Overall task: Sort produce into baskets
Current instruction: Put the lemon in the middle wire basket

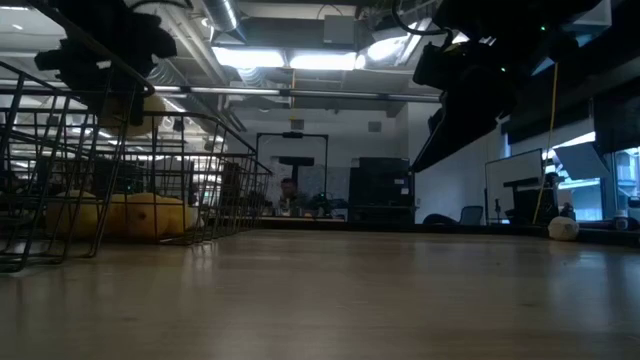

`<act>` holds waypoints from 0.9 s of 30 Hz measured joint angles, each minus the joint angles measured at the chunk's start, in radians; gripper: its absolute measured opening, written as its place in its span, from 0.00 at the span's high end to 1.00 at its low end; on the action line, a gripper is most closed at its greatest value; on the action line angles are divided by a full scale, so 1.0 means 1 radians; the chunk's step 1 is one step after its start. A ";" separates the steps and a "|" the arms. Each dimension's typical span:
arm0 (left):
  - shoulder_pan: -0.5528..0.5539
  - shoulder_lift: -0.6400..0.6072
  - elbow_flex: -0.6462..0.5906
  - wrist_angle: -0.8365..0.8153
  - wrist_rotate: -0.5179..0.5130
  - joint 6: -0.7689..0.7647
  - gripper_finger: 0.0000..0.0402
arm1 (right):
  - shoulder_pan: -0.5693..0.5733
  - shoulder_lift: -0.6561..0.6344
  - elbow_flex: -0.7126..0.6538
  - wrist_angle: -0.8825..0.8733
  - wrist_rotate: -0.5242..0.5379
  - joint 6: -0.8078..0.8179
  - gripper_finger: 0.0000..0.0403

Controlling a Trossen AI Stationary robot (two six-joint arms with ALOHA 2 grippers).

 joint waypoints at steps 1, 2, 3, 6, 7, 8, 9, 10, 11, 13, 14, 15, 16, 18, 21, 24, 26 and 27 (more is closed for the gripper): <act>0.010 0.004 -0.004 0.003 0.011 0.002 0.43 | 0.000 0.000 0.000 0.000 0.000 0.000 0.20; 0.021 0.008 -0.011 0.008 0.020 0.005 0.43 | 0.000 0.000 0.000 0.000 0.000 0.000 0.20; 0.031 0.012 -0.020 0.012 0.032 0.012 0.43 | 0.000 0.000 0.000 0.000 0.000 0.000 0.20; 0.057 0.019 -0.059 0.059 0.075 0.040 0.43 | 0.000 0.000 0.000 0.000 0.001 0.000 0.20; 0.065 0.019 -0.075 0.080 0.089 0.051 0.43 | 0.000 0.000 0.000 0.000 0.001 -0.001 0.20; 0.073 0.019 -0.089 0.101 0.103 0.060 0.43 | 0.000 0.000 0.000 0.000 0.001 -0.001 0.20; 0.080 0.019 -0.102 0.122 0.112 0.071 0.43 | 0.000 0.000 0.000 0.001 0.001 -0.001 0.20; 0.087 0.019 -0.114 0.142 0.121 0.083 0.43 | 0.000 0.000 0.000 0.000 0.002 -0.001 0.20; 0.094 0.019 -0.126 0.161 0.129 0.090 0.43 | 0.000 0.000 0.000 0.001 0.002 -0.001 0.20; 0.107 0.019 -0.152 0.200 0.143 0.106 0.43 | 0.000 0.000 0.000 0.001 0.003 -0.001 0.20; 0.113 0.019 -0.165 0.223 0.148 0.114 0.43 | 0.000 0.000 0.000 0.001 0.009 -0.001 0.20; 0.119 0.019 -0.177 0.249 0.152 0.123 0.43 | 0.000 0.000 0.000 0.002 0.013 -0.001 0.20; 0.125 0.019 -0.190 0.275 0.157 0.131 0.43 | 0.000 0.000 0.000 0.002 0.018 -0.001 0.20; 0.134 0.019 -0.214 0.320 0.174 0.142 0.43 | 0.000 0.000 0.000 0.002 0.030 -0.001 0.20; 0.148 0.023 -0.241 0.317 0.182 0.135 0.43 | 0.000 0.000 0.000 0.002 0.035 -0.001 0.20; 0.152 0.022 -0.260 0.315 0.182 0.118 0.43 | 0.000 0.000 0.000 0.002 0.035 -0.001 0.20; 0.152 0.022 -0.265 0.314 0.182 0.116 0.43 | 0.000 0.000 0.000 0.002 0.035 -0.001 0.20; 0.152 0.022 -0.265 0.315 0.182 0.116 0.43 | 0.000 0.000 0.000 0.002 0.035 -0.001 0.20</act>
